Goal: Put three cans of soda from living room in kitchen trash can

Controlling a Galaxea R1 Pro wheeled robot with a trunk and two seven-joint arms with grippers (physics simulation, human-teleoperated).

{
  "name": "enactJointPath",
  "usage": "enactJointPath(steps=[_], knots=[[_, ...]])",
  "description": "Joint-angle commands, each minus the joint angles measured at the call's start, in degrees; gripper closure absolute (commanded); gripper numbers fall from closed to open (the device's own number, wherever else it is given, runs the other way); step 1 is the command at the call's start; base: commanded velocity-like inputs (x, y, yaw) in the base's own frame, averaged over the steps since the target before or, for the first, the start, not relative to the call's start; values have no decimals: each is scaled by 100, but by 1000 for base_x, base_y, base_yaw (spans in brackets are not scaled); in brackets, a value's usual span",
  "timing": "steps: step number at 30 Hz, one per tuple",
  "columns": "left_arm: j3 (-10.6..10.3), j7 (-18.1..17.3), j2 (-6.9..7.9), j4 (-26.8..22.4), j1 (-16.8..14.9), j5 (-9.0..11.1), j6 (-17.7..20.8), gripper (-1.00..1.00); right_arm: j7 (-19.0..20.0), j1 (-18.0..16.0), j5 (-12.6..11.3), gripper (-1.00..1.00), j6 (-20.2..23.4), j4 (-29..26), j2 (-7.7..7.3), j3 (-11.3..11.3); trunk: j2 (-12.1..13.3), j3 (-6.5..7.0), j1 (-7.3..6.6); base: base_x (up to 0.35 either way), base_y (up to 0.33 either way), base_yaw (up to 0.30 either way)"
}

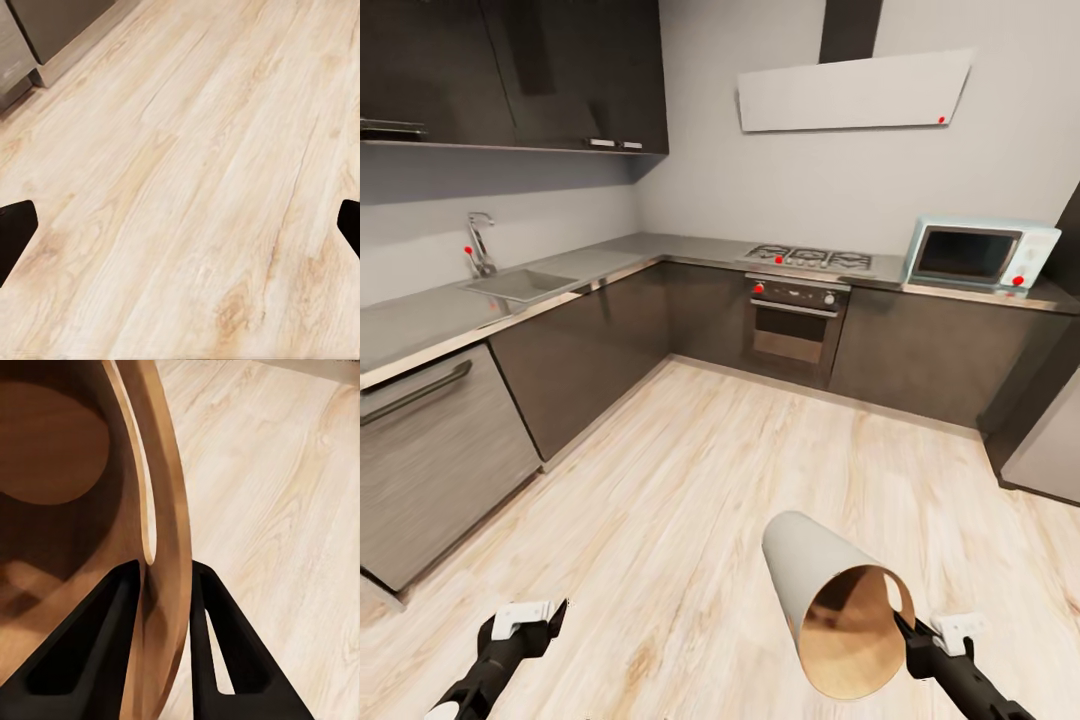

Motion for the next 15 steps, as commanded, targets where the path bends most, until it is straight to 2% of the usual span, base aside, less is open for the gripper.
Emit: enactJointPath(steps=[1,6,15], knots=[[-1,2,0,23,0,0,-1,-100,-11,-2,-59,100,2,-9,2,3,0,1,0,0,0,223],[-3,12,-1,91,0,5,-10,-100,-382,-2,-72,100,-12,2,7,22,0,1,0,0,0,242],[-4,10,-1,109,0,10,-13,-100,-499,-2,-77,100,-26,5,6,27,0,9,0,0,0,256]])
